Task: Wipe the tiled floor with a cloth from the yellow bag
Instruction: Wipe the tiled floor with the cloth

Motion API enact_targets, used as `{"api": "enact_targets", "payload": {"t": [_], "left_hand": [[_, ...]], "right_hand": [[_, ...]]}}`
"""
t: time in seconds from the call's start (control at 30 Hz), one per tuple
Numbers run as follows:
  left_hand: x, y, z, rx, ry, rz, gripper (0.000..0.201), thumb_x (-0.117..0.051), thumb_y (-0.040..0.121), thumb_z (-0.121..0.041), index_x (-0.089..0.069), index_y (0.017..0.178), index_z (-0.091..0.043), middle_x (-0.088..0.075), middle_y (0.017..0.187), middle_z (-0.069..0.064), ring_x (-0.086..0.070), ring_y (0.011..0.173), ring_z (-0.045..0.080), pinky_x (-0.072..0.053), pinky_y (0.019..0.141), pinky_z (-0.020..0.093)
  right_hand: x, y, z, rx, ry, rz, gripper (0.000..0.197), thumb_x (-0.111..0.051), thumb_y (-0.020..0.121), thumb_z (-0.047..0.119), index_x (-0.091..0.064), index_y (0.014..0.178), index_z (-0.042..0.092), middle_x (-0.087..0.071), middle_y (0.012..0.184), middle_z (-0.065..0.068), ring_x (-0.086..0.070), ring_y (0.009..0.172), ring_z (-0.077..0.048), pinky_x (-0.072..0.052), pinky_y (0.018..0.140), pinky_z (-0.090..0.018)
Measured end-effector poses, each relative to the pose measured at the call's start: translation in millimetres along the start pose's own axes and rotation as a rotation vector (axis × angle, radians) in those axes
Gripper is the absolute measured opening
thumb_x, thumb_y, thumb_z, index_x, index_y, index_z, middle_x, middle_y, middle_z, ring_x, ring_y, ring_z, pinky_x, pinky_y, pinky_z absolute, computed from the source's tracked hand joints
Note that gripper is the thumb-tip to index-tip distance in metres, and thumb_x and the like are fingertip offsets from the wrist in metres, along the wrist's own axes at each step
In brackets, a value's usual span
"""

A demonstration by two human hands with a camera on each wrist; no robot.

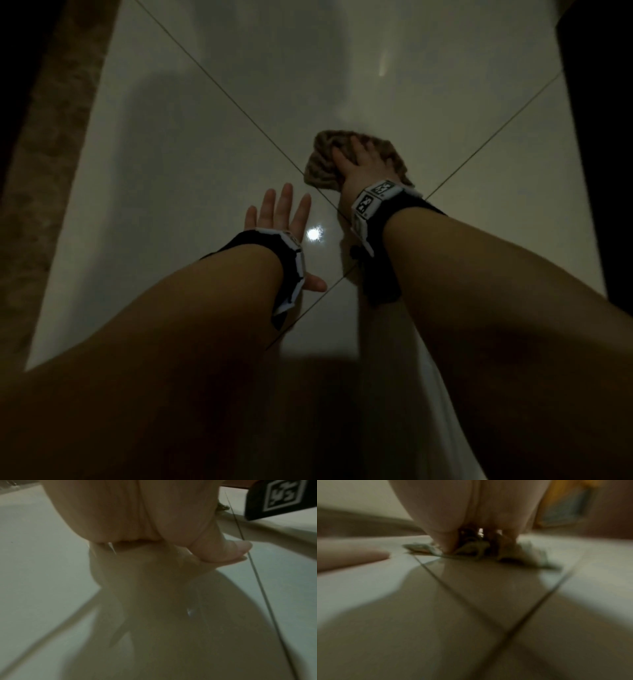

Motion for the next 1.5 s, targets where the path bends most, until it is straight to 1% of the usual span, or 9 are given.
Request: {"api": "enact_targets", "payload": {"t": [0.43,0.57,0.73,0.83,0.97,1.13,1.23,1.4,1.5], "left_hand": [[30.2,-25.6,-11.6,0.030,0.013,0.048,0.131,-0.057,0.063,-0.078,0.021,0.149,-0.018,0.024,0.158,0.009,0.012,0.148,0.031,-0.002,0.121,0.041],[36.6,-41.8,-10.4,0.037,-0.141,0.018,0.120,-0.062,0.071,-0.068,0.012,0.151,-0.020,0.009,0.161,0.007,0.000,0.150,0.027,-0.009,0.121,0.037],[32.4,-57.4,-9.1,-0.041,-0.136,-0.076,0.107,-0.058,0.081,-0.057,0.010,0.152,-0.016,0.002,0.161,0.009,0.001,0.149,0.028,-0.007,0.122,0.036],[32.7,-61.6,-10.3,-0.119,-0.193,-0.121,0.083,-0.051,0.091,-0.045,0.000,0.153,-0.022,-0.004,0.162,0.008,-0.001,0.149,0.028,-0.010,0.121,0.037],[36.9,-62.1,-8.7,-0.138,-0.108,-0.039,0.058,-0.039,0.098,-0.033,-0.016,0.152,-0.026,-0.005,0.161,0.008,0.002,0.149,0.031,-0.010,0.121,0.039],[25.6,-57.0,-4.8,-0.118,0.022,-0.026,0.079,-0.058,0.088,-0.039,-0.014,0.152,-0.024,-0.004,0.161,0.009,0.001,0.148,0.034,-0.011,0.120,0.040],[19.7,-55.3,-2.2,-0.095,0.021,-0.081,0.074,-0.055,0.090,-0.040,-0.017,0.152,-0.024,-0.009,0.161,0.011,-0.003,0.148,0.036,-0.014,0.120,0.041],[11.4,-50.4,9.1,0.027,-0.047,0.140,0.102,-0.063,0.082,-0.049,0.006,0.152,-0.026,0.013,0.161,0.004,0.000,0.148,0.036,-0.016,0.120,0.050],[8.6,-48.0,15.3,0.017,-0.049,0.204,0.118,-0.073,0.073,-0.050,0.013,0.151,-0.030,0.019,0.160,0.000,-0.001,0.149,0.034,-0.021,0.116,0.051]], "right_hand": [[-25.6,-75.4,-61.8,-0.186,0.121,0.003,0.067,-0.053,0.093,0.021,-0.018,0.151,0.019,-0.010,0.161,-0.003,-0.014,0.147,-0.023,-0.018,0.120,-0.038],[-24.8,-107.4,-60.3,-0.313,0.366,-0.122,0.042,-0.047,0.093,0.011,-0.052,0.134,0.019,-0.051,0.140,-0.008,-0.048,0.128,-0.025,-0.041,0.098,-0.028],[-17.7,-126.1,-37.6,-0.261,0.696,-0.060,0.037,-0.044,0.091,-0.003,-0.067,0.116,0.010,-0.066,0.115,-0.012,-0.061,0.095,-0.022,-0.044,0.077,-0.019],[-21.5,-130.2,-15.9,-0.172,0.621,0.089,0.039,-0.041,0.092,-0.002,-0.065,0.120,0.011,-0.064,0.110,-0.011,-0.060,0.098,-0.022,-0.048,0.084,-0.025],[-39.5,-125.4,-13.2,-0.166,0.369,-0.042,0.048,-0.054,0.087,0.013,-0.052,0.134,0.025,-0.032,0.152,-0.008,-0.031,0.139,-0.027,-0.025,0.115,-0.030],[-72.1,-143.8,-9.9,-0.057,0.001,-0.100,0.060,-0.053,0.082,0.052,-0.036,0.138,0.041,-0.012,0.156,-0.003,-0.014,0.141,-0.030,-0.019,0.112,-0.047],[-87.3,-145.2,-3.4,-0.093,-0.058,-0.056,0.065,-0.050,0.086,0.052,-0.026,0.144,0.037,-0.014,0.154,-0.005,-0.018,0.138,-0.034,-0.023,0.110,-0.051],[-76.7,-123.0,-2.2,-0.195,0.442,-0.236,0.039,-0.049,0.090,0.015,-0.057,0.127,0.025,-0.051,0.133,-0.009,-0.052,0.118,-0.026,-0.045,0.093,-0.036],[-46.5,-102.5,4.7,-0.277,1.118,-0.484,0.014,-0.056,0.087,0.015,-0.063,0.098,0.017,-0.068,0.098,-0.008,-0.070,0.073,-0.002,-0.052,0.062,-0.014]]}}
Point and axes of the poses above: each hand's wrist, its own y-axis towards the middle knuckle, its own x-axis out of the back of the hand, z = x × y, the point moved 2 cm from there along y, towards the middle knuckle
